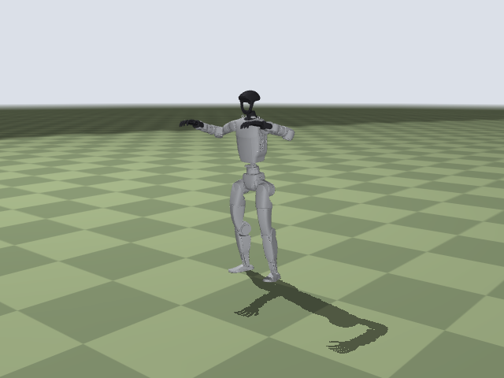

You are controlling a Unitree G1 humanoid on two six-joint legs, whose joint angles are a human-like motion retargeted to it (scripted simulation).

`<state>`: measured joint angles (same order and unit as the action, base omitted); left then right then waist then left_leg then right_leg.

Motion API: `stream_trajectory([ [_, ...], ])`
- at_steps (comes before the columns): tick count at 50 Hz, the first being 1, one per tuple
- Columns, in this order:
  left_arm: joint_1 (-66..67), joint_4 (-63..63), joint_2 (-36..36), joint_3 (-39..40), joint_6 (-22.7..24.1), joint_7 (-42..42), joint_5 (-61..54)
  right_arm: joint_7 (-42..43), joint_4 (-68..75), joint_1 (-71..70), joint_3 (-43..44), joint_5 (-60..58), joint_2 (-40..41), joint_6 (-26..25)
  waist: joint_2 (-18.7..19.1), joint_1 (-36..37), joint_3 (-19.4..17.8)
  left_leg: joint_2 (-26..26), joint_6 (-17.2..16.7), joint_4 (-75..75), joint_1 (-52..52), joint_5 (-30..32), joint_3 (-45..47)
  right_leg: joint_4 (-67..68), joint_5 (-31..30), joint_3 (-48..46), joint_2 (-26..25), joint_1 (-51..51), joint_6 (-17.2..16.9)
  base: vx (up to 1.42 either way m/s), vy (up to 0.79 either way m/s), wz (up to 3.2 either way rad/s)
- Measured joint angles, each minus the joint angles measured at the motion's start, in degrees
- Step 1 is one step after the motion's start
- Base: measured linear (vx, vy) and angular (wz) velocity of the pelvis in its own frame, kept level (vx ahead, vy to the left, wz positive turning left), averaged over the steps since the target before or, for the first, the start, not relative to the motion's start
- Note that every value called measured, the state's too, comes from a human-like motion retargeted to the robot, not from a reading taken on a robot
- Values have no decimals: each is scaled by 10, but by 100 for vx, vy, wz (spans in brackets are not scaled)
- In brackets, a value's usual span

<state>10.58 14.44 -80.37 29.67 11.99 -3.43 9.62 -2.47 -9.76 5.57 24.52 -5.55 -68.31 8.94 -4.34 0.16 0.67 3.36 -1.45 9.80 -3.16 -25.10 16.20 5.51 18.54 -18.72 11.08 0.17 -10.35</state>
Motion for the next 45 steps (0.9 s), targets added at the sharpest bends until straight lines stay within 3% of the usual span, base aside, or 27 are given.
stream_trajectory([
  [24, 63, 5, 48, 69, -4, -9, -4, -5, -7, 43, 48, 1, 34, -4, -8, 3, 5, 1, 2, 3, 0, -7, 1, 3, 7, 1, 0, 0, 0, 0, 0, 0],
  [45, 45, 15, 51, 47, 5, 5, -41, 11, -9, 29, 29, 13, 46, 5, -9, -4, 2, 0, 3, 5, -1, -8, -3, 3, 9, -3, 1, 2, 0, 0, 0, 0],
])
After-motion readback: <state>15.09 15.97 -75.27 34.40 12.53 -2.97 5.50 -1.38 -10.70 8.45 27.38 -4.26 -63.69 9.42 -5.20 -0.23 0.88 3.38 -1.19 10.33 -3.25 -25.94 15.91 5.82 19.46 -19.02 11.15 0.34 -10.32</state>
